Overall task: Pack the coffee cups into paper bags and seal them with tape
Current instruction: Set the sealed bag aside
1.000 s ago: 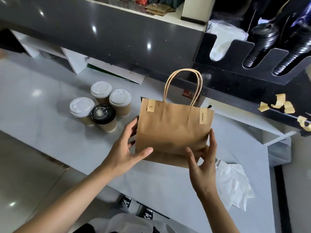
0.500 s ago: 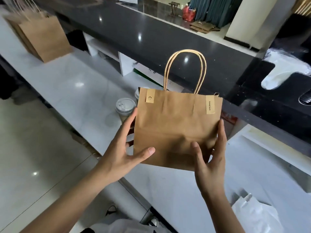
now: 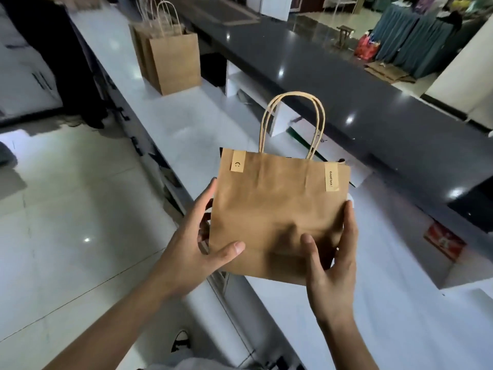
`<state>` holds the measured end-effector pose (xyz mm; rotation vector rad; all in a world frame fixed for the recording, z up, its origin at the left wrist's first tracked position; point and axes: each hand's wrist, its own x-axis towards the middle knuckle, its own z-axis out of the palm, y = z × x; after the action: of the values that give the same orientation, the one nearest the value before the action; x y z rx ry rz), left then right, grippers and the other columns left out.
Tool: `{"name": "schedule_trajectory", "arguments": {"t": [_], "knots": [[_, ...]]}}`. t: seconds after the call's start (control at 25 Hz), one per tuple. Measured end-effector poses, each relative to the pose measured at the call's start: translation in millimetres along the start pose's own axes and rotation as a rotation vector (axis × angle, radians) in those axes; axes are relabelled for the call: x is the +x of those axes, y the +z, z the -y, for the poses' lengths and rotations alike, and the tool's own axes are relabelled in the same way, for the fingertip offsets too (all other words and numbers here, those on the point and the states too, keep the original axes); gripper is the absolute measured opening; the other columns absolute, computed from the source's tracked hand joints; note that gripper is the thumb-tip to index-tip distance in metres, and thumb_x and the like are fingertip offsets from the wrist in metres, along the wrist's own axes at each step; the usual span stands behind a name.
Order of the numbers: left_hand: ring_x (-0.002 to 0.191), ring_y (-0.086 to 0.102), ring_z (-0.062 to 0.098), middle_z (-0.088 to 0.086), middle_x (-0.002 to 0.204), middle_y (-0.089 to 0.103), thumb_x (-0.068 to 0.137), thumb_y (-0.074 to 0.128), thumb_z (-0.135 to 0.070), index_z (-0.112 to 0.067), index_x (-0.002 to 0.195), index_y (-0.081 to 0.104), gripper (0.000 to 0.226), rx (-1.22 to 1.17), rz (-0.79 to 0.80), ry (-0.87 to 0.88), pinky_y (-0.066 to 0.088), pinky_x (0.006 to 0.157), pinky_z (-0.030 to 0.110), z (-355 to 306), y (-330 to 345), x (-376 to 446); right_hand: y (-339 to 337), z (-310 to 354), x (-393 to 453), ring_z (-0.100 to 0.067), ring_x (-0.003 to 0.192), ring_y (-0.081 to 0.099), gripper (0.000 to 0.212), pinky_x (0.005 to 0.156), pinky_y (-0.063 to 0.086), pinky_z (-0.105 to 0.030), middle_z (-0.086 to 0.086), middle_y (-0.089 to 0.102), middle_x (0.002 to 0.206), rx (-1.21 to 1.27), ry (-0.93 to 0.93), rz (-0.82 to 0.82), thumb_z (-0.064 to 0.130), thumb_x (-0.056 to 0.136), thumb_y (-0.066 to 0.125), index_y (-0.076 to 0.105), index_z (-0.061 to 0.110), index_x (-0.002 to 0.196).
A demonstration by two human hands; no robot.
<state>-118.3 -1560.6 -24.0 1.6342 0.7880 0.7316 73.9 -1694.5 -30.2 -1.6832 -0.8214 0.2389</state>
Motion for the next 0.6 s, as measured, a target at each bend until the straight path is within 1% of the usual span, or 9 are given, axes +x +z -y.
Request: {"name": "schedule_trajectory", "arguments": {"t": [0.08,0.16,0.24,0.32,0.36,0.4,0.44,0.52,0.6], "knots": [[0.128,0.049,-0.010,-0.037,0.143,0.043,0.076,0.087,-0.039,-0.063,0.150,0.019,0.104,0.027,-0.041,-0.013,0.048,0.096,0.017,5,-38,1,39,11,3,-0.001,0.149,0.032,0.085,0.119,0.037,-0.051,0.034,0.027,0.160,0.022,0.000,0.043,0.049,0.086,0.064,0.021,0.044,0.160],[0.126,0.048,-0.013,-0.036,0.145,0.040,0.076,0.087,-0.041,-0.064,0.150,0.019,0.103,0.043,-0.088,-0.017,0.048,0.095,0.016,12,-75,2,77,21,5,0.000,0.149,0.031,0.086,0.121,0.034,-0.048,0.034,0.028,0.159,0.052,0.001,0.084,0.053,0.083,0.063,0.021,0.047,0.159],[0.124,0.048,-0.015,-0.034,0.147,0.038,0.073,0.085,-0.046,-0.066,0.149,0.018,0.103,0.053,-0.127,-0.029,0.047,0.093,0.012,18,-108,2,113,32,7,0.007,0.148,0.028,0.086,0.123,0.031,-0.042,0.037,0.028,0.158,0.087,-0.001,0.127,0.055,0.082,0.063,0.022,0.048,0.158],[0.126,0.045,-0.017,-0.034,0.147,0.037,0.074,0.086,-0.047,-0.067,0.148,0.017,0.103,0.055,-0.161,-0.039,0.046,0.091,0.008,25,-142,1,149,41,8,0.012,0.146,0.027,0.088,0.123,0.030,-0.034,0.041,0.028,0.156,0.102,-0.015,0.170,0.056,0.082,0.063,0.023,0.045,0.159],[0.127,0.044,-0.017,-0.034,0.147,0.037,0.074,0.086,-0.046,-0.066,0.148,0.017,0.103,0.054,-0.179,-0.039,0.046,0.091,0.008,28,-158,0,166,46,9,0.014,0.145,0.027,0.088,0.123,0.031,-0.030,0.043,0.028,0.154,0.105,-0.026,0.192,0.057,0.082,0.063,0.023,0.044,0.159],[0.127,0.043,-0.017,-0.034,0.147,0.037,0.075,0.085,-0.045,-0.066,0.149,0.016,0.103,0.059,-0.194,-0.040,0.046,0.093,0.010,31,-171,0,179,49,10,0.015,0.144,0.028,0.088,0.121,0.031,-0.026,0.044,0.028,0.153,0.109,-0.036,0.213,0.057,0.082,0.064,0.023,0.044,0.159],[0.128,0.044,-0.015,-0.033,0.148,0.037,0.075,0.084,-0.046,-0.065,0.149,0.016,0.103,0.060,-0.209,-0.047,0.047,0.095,0.014,34,-183,-1,194,51,11,0.013,0.145,0.028,0.087,0.121,0.030,-0.026,0.042,0.028,0.155,0.105,-0.043,0.234,0.057,0.082,0.064,0.023,0.046,0.158],[0.130,0.046,-0.010,-0.031,0.149,0.038,0.075,0.085,-0.050,-0.065,0.149,0.016,0.102,0.056,-0.245,-0.065,0.047,0.100,0.023,42,-206,-3,222,56,14,0.004,0.148,0.031,0.086,0.123,0.031,-0.037,0.033,0.030,0.160,0.087,-0.043,0.280,0.058,0.082,0.064,0.023,0.048,0.157],[0.131,0.046,-0.007,-0.032,0.149,0.038,0.073,0.084,-0.051,-0.065,0.150,0.017,0.103,0.049,-0.278,-0.084,0.048,0.101,0.027,49,-223,-4,245,60,18,-0.003,0.148,0.034,0.086,0.122,0.033,-0.046,0.027,0.032,0.161,0.074,-0.043,0.316,0.059,0.082,0.064,0.024,0.047,0.158]]}}
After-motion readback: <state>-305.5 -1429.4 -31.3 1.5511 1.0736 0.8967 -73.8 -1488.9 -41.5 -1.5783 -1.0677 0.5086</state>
